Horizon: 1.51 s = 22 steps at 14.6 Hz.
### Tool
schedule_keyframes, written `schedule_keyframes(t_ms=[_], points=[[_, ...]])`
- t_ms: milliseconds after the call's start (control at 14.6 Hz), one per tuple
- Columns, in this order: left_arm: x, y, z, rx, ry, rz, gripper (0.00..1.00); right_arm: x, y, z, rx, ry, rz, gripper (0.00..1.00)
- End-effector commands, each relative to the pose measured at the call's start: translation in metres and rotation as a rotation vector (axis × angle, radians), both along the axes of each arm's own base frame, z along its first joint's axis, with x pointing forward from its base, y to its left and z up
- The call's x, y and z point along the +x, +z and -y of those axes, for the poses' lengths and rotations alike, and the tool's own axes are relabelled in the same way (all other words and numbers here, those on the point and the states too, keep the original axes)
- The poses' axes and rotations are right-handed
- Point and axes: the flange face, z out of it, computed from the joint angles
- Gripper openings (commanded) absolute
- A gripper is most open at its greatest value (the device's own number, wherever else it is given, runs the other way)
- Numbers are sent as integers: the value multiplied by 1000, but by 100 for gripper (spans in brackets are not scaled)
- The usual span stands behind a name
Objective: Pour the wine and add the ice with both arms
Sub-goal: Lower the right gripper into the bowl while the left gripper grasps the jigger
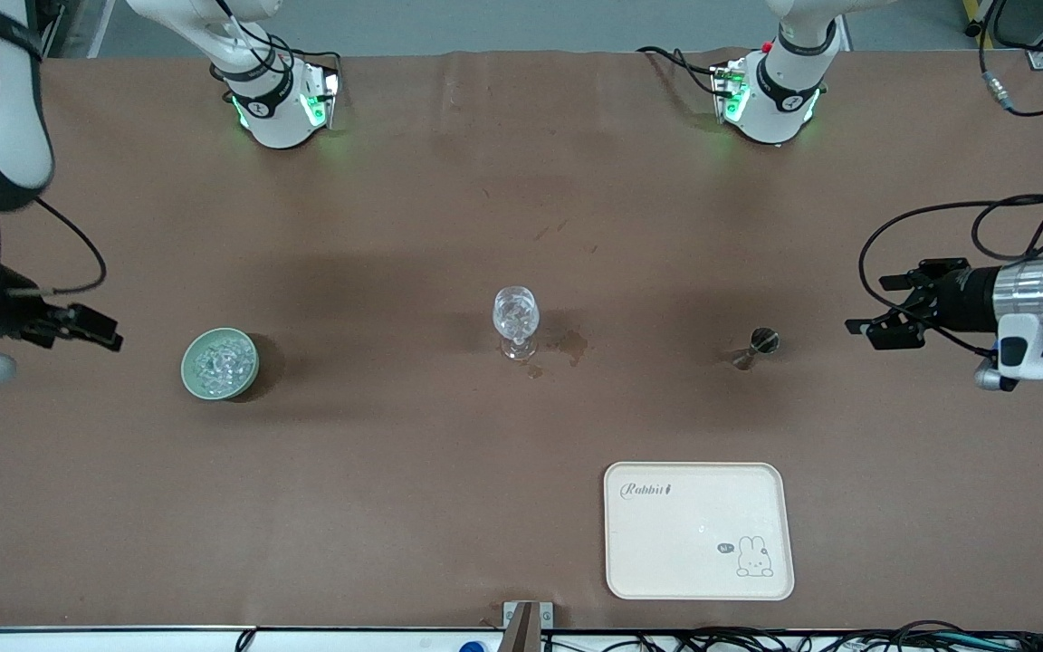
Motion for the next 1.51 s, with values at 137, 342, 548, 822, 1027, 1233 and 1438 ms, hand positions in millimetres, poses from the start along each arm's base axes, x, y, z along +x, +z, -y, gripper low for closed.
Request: schedule_keyframes(t_ms=[137,342,548,822,1027,1233,1438], points=[[6,-81,-41,-145,173,-137,100,-16,-88,-2,-14,7,14,100],[2,-121,-56,-237,252,-206,100,-26,-137,-4,-16,7,-3,99],[-1,-165,-66,-366,361,-269,100,-25,-171,-5,-19,4,-26,99],[-3,-217,-62,-392,434,-305,100,-26,-207,-19,-18,17,-59,97],[-5,-236,-61,-399,448,-315,100,-31,-228,-23,-16,16,-56,92],[-8,-256,-54,-393,453,-335,100,-41,-243,-25,-17,14,-65,87],[-9,-273,-47,-403,465,-340,100,-47,-249,-30,-15,9,-82,81]])
